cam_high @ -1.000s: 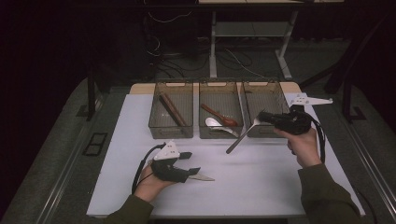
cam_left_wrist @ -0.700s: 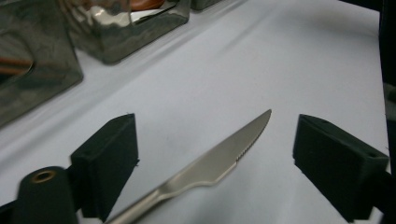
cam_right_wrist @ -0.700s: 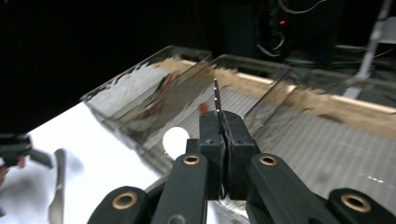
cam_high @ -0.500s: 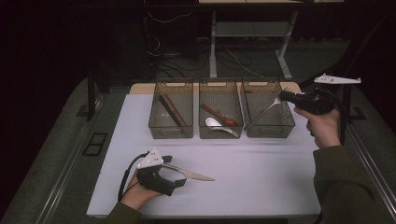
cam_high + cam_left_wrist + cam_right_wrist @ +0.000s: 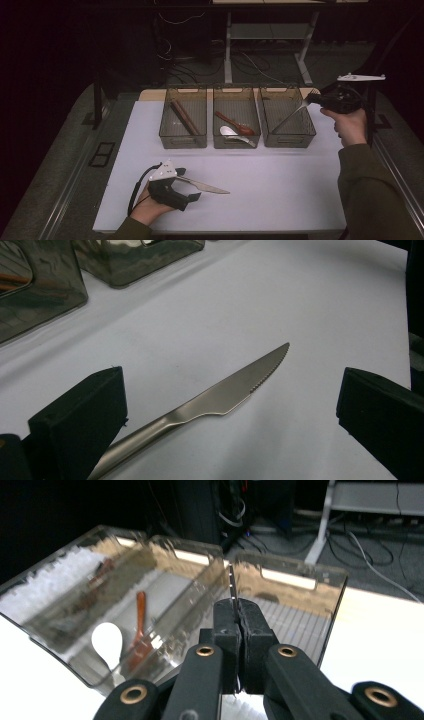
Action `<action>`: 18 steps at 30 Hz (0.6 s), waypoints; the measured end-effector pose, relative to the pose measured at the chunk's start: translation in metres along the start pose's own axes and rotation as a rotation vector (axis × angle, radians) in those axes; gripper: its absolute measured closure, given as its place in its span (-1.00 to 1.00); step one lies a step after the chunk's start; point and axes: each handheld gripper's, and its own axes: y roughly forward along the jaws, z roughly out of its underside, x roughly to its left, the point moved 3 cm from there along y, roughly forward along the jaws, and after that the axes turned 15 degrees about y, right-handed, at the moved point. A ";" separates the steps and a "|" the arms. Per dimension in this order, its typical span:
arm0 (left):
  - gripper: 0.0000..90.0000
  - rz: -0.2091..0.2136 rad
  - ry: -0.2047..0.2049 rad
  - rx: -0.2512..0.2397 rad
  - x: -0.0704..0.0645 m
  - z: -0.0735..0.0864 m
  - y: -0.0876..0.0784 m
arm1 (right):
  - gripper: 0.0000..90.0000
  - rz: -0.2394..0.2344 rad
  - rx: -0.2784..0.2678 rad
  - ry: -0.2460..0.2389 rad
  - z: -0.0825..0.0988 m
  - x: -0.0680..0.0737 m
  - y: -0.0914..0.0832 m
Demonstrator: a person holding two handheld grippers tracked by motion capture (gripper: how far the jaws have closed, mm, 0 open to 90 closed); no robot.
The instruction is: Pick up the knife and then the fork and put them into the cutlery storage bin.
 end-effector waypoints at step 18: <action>-1.00 0.021 0.011 0.007 -0.003 0.000 0.002 | 0.94 0.041 0.112 -0.005 0.012 -0.007 0.046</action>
